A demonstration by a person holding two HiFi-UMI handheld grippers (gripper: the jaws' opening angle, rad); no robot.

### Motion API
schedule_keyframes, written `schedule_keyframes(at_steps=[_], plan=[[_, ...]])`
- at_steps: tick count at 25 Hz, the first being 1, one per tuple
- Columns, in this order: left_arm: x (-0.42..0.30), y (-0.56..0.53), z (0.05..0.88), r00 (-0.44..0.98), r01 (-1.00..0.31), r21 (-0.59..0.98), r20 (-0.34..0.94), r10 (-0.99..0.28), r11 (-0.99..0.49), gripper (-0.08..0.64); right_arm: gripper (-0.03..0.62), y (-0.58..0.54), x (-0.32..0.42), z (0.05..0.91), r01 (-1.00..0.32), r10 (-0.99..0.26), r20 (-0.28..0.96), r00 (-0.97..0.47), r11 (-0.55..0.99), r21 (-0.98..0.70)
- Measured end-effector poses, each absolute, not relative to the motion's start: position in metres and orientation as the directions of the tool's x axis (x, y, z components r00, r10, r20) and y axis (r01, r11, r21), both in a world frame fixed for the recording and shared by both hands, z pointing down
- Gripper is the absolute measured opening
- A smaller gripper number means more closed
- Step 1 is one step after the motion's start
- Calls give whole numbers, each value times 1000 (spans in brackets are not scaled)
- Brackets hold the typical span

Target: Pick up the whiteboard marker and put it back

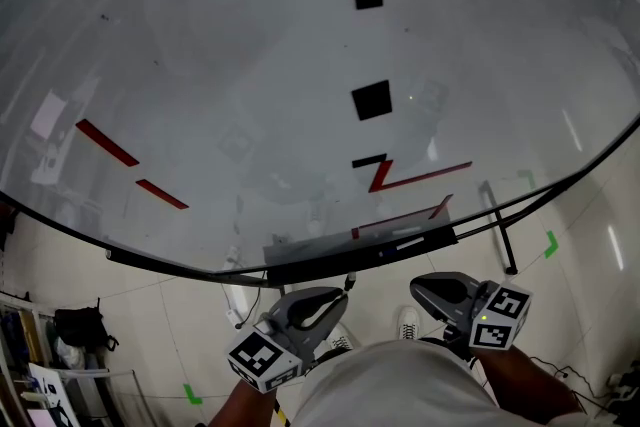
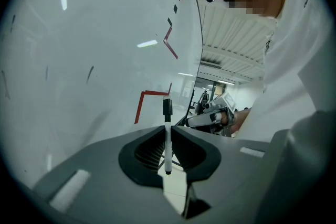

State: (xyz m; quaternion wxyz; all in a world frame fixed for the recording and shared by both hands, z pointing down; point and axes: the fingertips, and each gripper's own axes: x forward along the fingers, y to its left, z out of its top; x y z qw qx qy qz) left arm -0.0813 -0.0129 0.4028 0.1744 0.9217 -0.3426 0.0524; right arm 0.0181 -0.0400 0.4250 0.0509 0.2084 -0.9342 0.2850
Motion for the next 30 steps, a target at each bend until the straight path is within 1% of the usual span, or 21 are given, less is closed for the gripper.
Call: schedule_keyframes(at_steps=[6,11,16,24,30], plan=[[-85,-17,400,746,-666,245,236,-623,-704,55,2,-43,14,415,-406,-355,199,-914,767,-496],[-87,-14,401,740,-672,247,244,-626,-698,55,2,-41,15,418,-406,-353,202,-913,764,-502],[-89,-14,403,725,-682,163,280,-630,-713,55,2,-42,17,418,-410,-358,201,-912,762,-501],[-88,-16,408,712,-687,120,305,-632,-716,55,2,-41,18,420,-407,-352,205,-913,763,-502],[-86,-17,418,679,-684,15,379,-629,-730,55,2,-40,18,424,-409,-350,212,-913,760,-506]])
